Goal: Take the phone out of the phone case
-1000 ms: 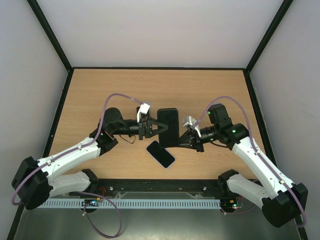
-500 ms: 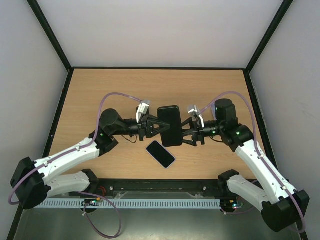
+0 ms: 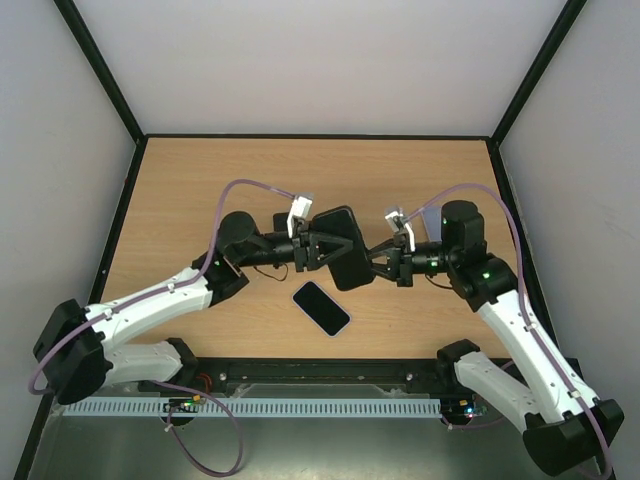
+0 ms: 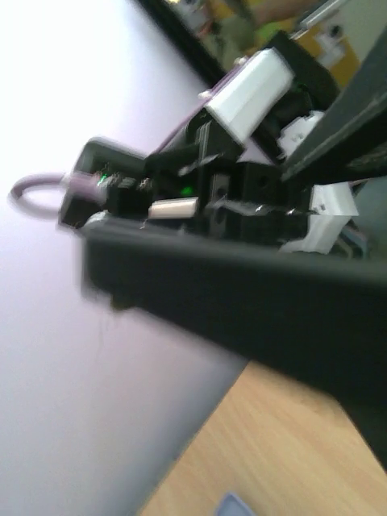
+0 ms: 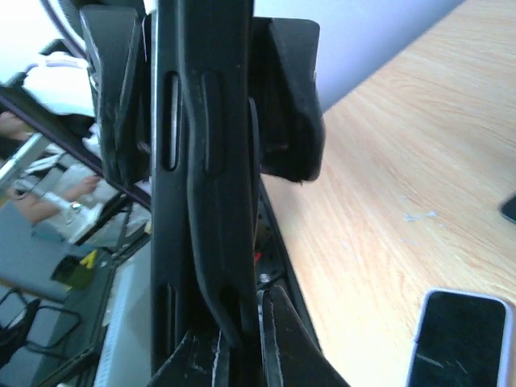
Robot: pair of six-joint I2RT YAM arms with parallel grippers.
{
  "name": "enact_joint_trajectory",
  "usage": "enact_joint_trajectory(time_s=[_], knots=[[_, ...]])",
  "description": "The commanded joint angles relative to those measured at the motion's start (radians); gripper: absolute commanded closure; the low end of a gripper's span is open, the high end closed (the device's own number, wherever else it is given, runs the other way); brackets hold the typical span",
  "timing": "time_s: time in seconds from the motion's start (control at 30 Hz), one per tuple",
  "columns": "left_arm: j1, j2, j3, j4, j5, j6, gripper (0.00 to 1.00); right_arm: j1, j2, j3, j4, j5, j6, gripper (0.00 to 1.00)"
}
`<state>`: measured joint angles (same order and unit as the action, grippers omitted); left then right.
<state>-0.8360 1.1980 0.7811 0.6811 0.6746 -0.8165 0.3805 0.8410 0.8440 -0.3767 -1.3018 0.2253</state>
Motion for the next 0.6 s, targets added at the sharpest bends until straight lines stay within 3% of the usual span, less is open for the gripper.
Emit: enact_joint_trajectory(time_s=[0.0, 0.2, 0.37, 0.57], knots=[[0.051, -0.055, 0.032, -0.143, -0.241, 0.058, 0.46, 0.005, -0.032, 0.043, -0.08, 0.203, 0.094, 0.98], [0.062, -0.18, 0.037, -0.351, -0.585, 0.178, 0.33, -0.003, -0.032, 0.042, -0.221, 0.531, 0.131, 0.98], [0.013, -0.229, -0.035, -0.425, -0.746, 0.188, 0.32, -0.007, -0.015, -0.016, -0.236, 0.774, 0.133, 0.98], [-0.144, -0.222, -0.11, -0.464, -0.923, 0.222, 0.35, -0.019, 0.008, -0.103, -0.206, 0.888, 0.173, 0.98]])
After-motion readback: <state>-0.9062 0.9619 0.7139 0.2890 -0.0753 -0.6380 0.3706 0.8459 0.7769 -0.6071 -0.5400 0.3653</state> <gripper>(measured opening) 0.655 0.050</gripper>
